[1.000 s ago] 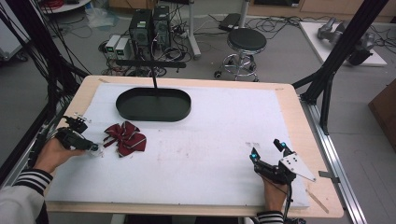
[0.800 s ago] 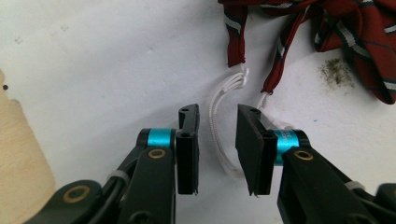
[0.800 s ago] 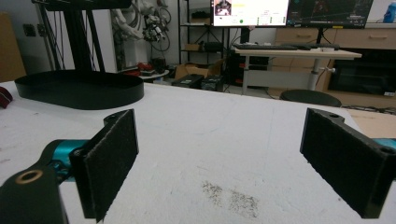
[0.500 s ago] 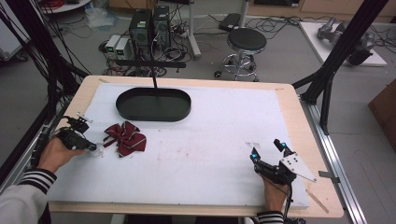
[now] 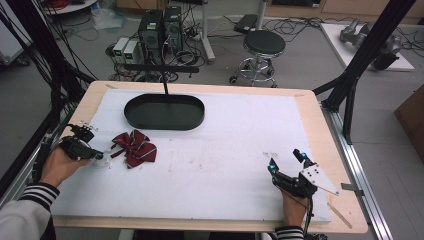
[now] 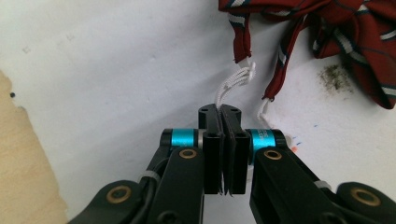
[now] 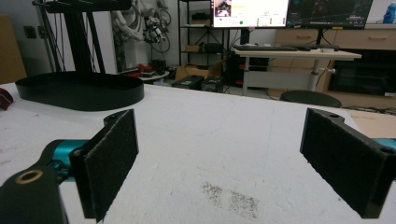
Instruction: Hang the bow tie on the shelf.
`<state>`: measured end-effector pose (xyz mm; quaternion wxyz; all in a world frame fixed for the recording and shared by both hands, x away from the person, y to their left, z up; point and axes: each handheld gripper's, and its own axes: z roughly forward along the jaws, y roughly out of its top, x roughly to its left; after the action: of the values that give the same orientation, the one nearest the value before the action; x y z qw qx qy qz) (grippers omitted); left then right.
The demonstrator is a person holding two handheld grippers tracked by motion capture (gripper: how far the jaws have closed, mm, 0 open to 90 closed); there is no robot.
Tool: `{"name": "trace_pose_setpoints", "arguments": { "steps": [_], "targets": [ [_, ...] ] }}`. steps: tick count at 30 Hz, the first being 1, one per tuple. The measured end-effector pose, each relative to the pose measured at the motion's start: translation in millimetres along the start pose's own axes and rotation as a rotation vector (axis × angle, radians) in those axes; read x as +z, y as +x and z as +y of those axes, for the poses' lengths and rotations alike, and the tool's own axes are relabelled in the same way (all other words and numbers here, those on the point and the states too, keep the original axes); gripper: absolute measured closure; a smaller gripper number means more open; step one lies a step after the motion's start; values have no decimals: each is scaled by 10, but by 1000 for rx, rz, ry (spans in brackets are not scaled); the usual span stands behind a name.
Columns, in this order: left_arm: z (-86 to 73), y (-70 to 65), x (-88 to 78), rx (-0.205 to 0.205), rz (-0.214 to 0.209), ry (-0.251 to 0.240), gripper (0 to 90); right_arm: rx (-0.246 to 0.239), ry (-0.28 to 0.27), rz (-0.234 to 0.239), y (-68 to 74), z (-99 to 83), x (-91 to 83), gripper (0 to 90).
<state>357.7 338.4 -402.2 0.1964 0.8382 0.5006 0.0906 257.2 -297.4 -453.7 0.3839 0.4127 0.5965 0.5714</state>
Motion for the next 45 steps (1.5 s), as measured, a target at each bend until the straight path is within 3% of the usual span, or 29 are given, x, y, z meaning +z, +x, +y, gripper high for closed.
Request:
{"name": "trace_pose_setpoints", "arguments": {
  "steps": [7, 11, 18, 19, 20, 21, 23, 35, 45],
  "targets": [
    [9, 7, -107, 12, 23, -97, 875, -5, -3, 0, -4, 0, 2, 104],
    [31, -10, -187, 22, 39, -182, 876, -2, -2, -1, -3, 0, 1, 104],
    [90, -34, -362, 42, 67, -385, 877, -3, -1, -1, -3, 0, 1, 104],
    [96, -37, -411, 55, 73, -463, 876, -3, -2, -1, -4, 0, 2, 104],
    [96, -37, -411, 55, 73, -463, 876, -3, -2, -1, -4, 0, 2, 104],
    [98, -38, -439, 53, 68, -514, 876, -1, -1, -1, -5, 0, 1, 104],
    [109, -39, -467, 53, 60, -560, 876, 1, -3, -1, -5, 0, 2, 104],
    [304, -65, -631, 73, 34, -664, 878, -2, -3, -2, -7, 1, 3, 104],
    [607, -72, -767, 63, 38, -757, 878, -2, -3, 0, -12, 1, 5, 105]
  ]
}}
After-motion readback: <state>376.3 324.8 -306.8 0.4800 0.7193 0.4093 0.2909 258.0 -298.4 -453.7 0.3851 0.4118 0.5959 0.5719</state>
